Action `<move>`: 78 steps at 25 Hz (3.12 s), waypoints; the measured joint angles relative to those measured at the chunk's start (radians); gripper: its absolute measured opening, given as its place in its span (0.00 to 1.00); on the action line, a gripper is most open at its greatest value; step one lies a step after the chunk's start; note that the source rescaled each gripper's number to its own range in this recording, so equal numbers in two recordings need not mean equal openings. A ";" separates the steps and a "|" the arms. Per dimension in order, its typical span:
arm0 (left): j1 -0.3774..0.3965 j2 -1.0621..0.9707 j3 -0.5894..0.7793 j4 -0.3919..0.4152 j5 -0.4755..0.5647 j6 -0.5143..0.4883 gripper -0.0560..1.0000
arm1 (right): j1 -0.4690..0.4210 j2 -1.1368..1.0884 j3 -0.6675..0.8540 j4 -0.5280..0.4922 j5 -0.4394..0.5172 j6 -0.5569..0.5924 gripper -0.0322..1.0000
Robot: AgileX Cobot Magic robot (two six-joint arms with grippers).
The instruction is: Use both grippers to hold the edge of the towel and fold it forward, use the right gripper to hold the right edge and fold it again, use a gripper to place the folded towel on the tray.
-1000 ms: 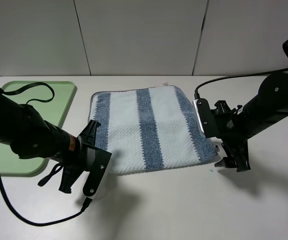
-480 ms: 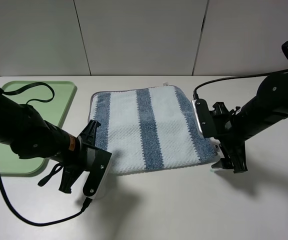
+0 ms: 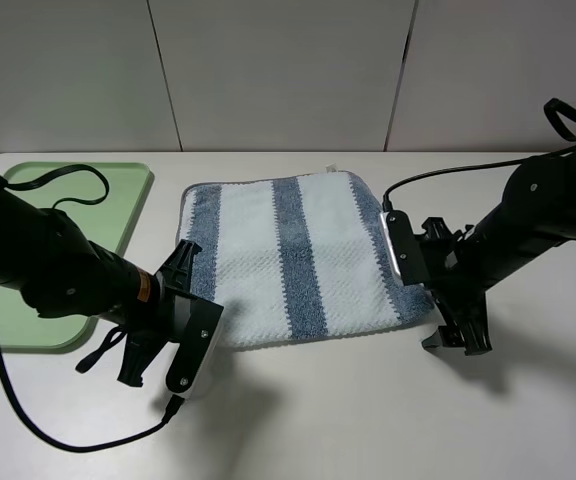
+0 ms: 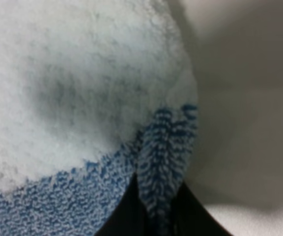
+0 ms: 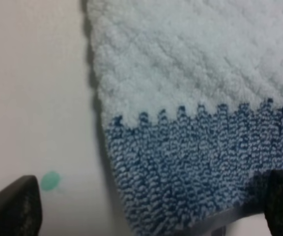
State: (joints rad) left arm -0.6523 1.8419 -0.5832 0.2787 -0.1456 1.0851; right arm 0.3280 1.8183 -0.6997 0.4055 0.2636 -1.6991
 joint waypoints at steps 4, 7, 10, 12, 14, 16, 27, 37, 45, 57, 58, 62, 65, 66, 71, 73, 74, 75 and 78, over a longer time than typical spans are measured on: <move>0.000 0.001 0.000 0.000 -0.001 0.000 0.06 | 0.000 0.014 -0.001 0.008 0.022 0.000 0.84; 0.000 0.001 0.000 0.000 -0.001 0.000 0.06 | 0.000 0.016 -0.001 0.019 0.024 0.000 0.73; 0.000 0.001 0.000 0.000 -0.001 0.000 0.06 | 0.001 0.019 -0.001 0.027 0.011 0.001 0.67; 0.000 0.001 0.000 0.000 -0.001 0.000 0.06 | 0.003 0.020 -0.001 0.031 -0.010 0.001 0.63; 0.000 0.001 0.000 0.000 -0.001 -0.005 0.06 | 0.003 0.023 -0.001 0.036 -0.034 0.001 0.59; 0.000 0.001 0.000 0.000 -0.001 -0.011 0.06 | 0.003 0.025 -0.001 0.039 -0.058 0.001 0.56; 0.000 0.001 0.000 0.000 -0.001 -0.015 0.06 | 0.003 0.036 -0.001 0.072 -0.109 0.001 0.18; 0.000 0.001 0.000 0.000 -0.001 -0.015 0.06 | 0.003 0.038 -0.001 0.104 -0.096 0.001 0.03; 0.000 -0.022 0.001 0.000 0.041 -0.016 0.06 | 0.003 -0.023 0.003 0.114 -0.026 0.067 0.03; -0.057 -0.207 0.003 -0.002 0.226 -0.090 0.06 | 0.003 -0.171 0.004 0.111 0.114 0.140 0.03; -0.063 -0.220 0.004 -0.002 0.236 -0.110 0.06 | 0.003 -0.185 0.004 0.108 0.123 0.152 0.03; -0.090 -0.261 0.004 -0.003 0.274 -0.172 0.06 | 0.003 -0.232 0.004 0.073 0.177 0.209 0.03; -0.103 -0.278 0.004 -0.005 0.297 -0.212 0.06 | 0.003 -0.264 0.004 0.015 0.217 0.276 0.03; -0.107 -0.280 0.004 -0.005 0.300 -0.230 0.06 | 0.003 -0.275 0.004 -0.005 0.230 0.302 0.03; -0.127 -0.295 0.003 -0.005 0.322 -0.305 0.06 | 0.003 -0.334 0.004 -0.112 0.290 0.421 0.03; -0.137 -0.307 0.001 -0.005 0.325 -0.322 0.06 | 0.003 -0.359 0.004 -0.136 0.318 0.452 0.03; -0.139 -0.314 -0.003 -0.005 0.328 -0.336 0.06 | 0.003 -0.373 0.004 -0.148 0.335 0.462 0.03; -0.145 -0.319 -0.006 -0.005 0.332 -0.352 0.06 | 0.003 -0.383 0.004 -0.155 0.349 0.473 0.03; -0.165 -0.343 -0.018 -0.005 0.356 -0.407 0.06 | 0.003 -0.426 0.004 -0.172 0.386 0.489 0.03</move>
State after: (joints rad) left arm -0.8178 1.4988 -0.6008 0.2738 0.2104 0.6780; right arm 0.3313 1.3928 -0.6953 0.2339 0.6496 -1.2100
